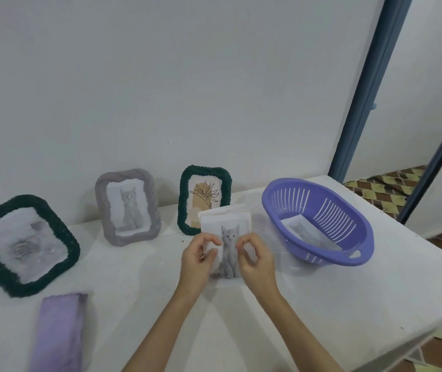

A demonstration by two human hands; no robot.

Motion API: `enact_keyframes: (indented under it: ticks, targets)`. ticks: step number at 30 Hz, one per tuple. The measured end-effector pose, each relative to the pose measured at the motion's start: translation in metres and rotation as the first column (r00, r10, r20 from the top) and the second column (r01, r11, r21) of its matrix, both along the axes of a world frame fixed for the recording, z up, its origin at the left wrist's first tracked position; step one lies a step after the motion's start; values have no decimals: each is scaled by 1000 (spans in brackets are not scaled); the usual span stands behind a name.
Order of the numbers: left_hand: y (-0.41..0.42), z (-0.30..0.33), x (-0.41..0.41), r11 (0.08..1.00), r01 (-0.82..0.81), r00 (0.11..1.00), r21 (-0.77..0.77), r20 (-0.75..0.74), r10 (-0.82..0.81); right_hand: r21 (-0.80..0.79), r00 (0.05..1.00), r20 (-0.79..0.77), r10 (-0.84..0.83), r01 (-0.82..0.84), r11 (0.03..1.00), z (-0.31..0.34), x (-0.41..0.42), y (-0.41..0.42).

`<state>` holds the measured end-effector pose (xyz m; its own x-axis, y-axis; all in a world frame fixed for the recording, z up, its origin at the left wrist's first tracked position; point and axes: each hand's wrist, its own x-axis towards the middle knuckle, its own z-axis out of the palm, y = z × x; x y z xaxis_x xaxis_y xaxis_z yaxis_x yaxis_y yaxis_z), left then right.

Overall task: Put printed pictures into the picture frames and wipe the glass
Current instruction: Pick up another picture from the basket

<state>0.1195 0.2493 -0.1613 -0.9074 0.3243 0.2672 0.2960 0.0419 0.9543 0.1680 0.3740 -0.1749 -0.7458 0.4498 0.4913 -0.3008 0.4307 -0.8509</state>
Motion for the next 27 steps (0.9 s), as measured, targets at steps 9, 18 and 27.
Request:
enact_keyframes:
  ticks: [9,18,27]
  targets:
    - [40,23,0,996,88,992,23,-87,-86,149,997,55,-60,51,988,32,6,46]
    - [146,70,-25,963,259,966,-78,0,-260,37,948,314,47,-62,997,107,12,182]
    - [203,56,-46,539,87,959,-838,-76,-272,144,618,785,34,-237,961,89,-10,245]
